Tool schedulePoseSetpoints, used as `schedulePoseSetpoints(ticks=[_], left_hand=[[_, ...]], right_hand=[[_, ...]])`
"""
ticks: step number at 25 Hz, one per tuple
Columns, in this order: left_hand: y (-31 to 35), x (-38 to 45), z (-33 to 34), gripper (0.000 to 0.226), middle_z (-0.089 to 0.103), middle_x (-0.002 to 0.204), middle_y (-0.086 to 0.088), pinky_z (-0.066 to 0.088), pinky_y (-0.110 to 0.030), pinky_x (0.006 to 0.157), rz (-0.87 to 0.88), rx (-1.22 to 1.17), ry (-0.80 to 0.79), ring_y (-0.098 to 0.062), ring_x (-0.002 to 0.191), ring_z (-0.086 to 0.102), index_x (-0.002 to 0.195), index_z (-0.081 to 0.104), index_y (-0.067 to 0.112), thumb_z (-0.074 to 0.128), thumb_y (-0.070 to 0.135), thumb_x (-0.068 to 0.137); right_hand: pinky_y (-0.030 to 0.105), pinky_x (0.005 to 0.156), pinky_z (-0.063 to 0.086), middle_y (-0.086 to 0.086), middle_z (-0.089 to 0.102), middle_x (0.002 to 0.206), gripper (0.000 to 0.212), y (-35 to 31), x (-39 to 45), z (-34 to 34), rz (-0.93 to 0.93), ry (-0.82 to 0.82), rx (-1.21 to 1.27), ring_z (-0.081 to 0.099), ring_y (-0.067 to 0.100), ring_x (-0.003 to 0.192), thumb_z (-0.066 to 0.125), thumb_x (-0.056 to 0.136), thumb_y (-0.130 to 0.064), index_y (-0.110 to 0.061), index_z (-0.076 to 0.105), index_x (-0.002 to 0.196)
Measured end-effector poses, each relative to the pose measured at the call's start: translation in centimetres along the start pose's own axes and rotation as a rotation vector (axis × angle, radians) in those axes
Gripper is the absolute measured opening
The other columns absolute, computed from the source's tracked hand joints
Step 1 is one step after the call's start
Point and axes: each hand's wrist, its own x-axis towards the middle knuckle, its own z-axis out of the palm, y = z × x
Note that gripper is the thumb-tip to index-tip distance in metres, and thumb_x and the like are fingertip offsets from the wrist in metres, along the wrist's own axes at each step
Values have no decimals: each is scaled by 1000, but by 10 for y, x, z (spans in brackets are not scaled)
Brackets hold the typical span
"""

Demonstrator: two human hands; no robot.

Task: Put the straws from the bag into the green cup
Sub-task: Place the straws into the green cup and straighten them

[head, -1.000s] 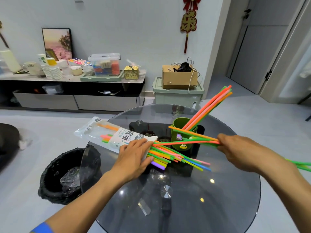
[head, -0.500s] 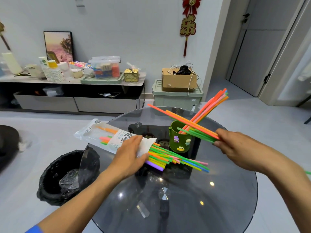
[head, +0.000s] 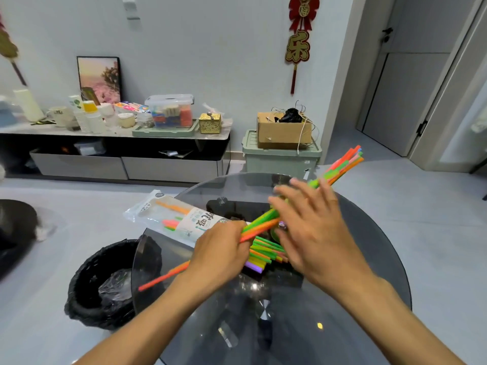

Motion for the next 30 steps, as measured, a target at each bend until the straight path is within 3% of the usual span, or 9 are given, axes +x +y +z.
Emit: schedulePoseSetpoints(ticks=[3, 6, 9, 11, 14, 17, 24, 27, 30], left_hand=[[4, 10, -23, 56, 36, 51, -7, 30, -32, 50, -147, -694, 251, -20, 49, 36, 57, 40, 2, 66, 40, 88], [19, 14, -36, 49, 37, 47, -8, 44, -29, 47, -127, -1072, 283, -18, 43, 40, 55, 43, 0, 72, 25, 85], [21, 9, -20, 40, 41, 46, -8, 53, -36, 56, -169, -1105, 190, -16, 40, 45, 57, 49, 4, 78, 17, 80], [19, 8, -14, 40, 36, 47, -9, 52, -32, 51, -192, -1104, 198, -18, 38, 41, 58, 48, 3, 79, 16, 79], [20, 10, -19, 45, 34, 46, -9, 41, -25, 44, -126, -1085, 267, -22, 40, 40, 55, 45, 4, 80, 23, 76], [23, 7, -16, 37, 44, 47, -9, 45, -28, 50, -33, -1065, 195, -23, 47, 50, 53, 48, 10, 81, 18, 68], [34, 4, 1, 36, 45, 43, -6, 38, -22, 43, 30, -1080, 82, -11, 40, 42, 44, 43, 21, 67, 3, 64], [38, 0, 12, 35, 55, 48, 12, 41, -19, 49, 62, -978, 8, 3, 49, 50, 50, 48, 24, 57, -1, 73], [43, -6, 17, 28, 67, 67, 14, 47, -8, 63, 98, -901, 3, 13, 71, 63, 76, 60, 28, 61, 1, 78]], right_hand=[[43, 100, 42, 15, 63, 115, 29, 9, 6, -30, 208, 484, 271, 58, 32, 110, 62, 82, -2, 0, 65, 111], [29, 83, 51, 1, 63, 99, 18, 4, 11, -32, 459, 526, 688, 61, 19, 94, 57, 88, 0, -10, 62, 102], [37, 73, 55, -4, 66, 87, 24, -11, 11, -14, 645, 335, 939, 64, 16, 83, 59, 87, 3, -20, 61, 93], [35, 71, 54, -4, 66, 86, 28, -22, 9, -7, 653, 259, 1001, 63, 15, 82, 59, 86, 3, -24, 61, 92], [28, 72, 52, -6, 67, 89, 28, -29, 9, -6, 621, 232, 1064, 62, 12, 84, 60, 85, 3, -24, 62, 92], [24, 70, 52, -5, 69, 92, 31, -30, 14, -4, 664, 204, 1235, 65, 13, 85, 61, 78, -1, -28, 63, 91], [30, 92, 54, 5, 72, 114, 58, -32, 19, -15, 518, -27, 1684, 67, 21, 109, 62, 70, -2, -17, 56, 126], [26, 88, 51, -1, 76, 104, 40, -39, 17, -8, 544, -154, 1509, 71, 9, 99, 76, 77, -6, -18, 64, 113], [29, 81, 53, 2, 76, 82, 5, -42, 19, -7, 592, -40, 1412, 71, 9, 80, 75, 84, -15, -18, 71, 87]])
